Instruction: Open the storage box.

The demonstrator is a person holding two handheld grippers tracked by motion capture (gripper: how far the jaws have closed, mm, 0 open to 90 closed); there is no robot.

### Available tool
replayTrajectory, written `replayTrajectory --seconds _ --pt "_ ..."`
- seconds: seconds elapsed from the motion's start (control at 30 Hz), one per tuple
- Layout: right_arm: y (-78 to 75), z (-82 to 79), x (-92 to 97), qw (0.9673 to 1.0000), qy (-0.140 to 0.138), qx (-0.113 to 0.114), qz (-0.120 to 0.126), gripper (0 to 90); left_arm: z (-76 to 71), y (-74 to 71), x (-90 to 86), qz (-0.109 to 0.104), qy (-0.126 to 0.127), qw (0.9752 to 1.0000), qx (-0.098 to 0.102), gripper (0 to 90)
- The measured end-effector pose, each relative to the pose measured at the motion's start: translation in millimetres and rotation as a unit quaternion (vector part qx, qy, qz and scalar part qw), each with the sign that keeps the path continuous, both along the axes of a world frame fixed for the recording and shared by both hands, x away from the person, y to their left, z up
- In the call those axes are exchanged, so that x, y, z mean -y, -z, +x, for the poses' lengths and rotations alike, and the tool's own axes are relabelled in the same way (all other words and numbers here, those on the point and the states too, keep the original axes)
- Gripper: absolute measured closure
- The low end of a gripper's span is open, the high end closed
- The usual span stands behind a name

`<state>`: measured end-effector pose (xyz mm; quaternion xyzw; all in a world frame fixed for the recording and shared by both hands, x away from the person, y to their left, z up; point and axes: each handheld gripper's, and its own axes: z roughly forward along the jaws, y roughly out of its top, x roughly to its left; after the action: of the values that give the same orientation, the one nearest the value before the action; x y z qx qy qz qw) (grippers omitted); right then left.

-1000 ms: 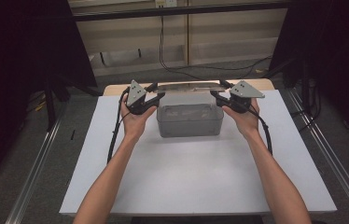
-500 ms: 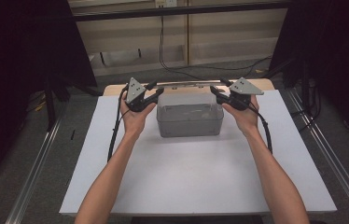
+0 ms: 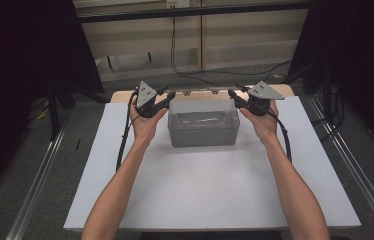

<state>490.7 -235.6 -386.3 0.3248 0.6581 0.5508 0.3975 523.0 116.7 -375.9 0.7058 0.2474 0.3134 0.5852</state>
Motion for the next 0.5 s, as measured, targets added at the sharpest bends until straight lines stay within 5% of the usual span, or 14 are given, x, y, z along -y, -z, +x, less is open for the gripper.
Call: replayTrajectory --seconds 0.27,0.5 --pt "-1.3 2.8 1.3 1.0000 -0.001 -0.004 0.008 61.6 7.6 5.4 -1.4 -0.002 -0.016 0.9998 -0.009 55.4" --pt "-5.1 6.7 1.0 1.0000 0.000 -0.005 0.007 62.1 12.1 6.0 -4.7 0.002 -0.013 0.9999 -0.007 62.9"
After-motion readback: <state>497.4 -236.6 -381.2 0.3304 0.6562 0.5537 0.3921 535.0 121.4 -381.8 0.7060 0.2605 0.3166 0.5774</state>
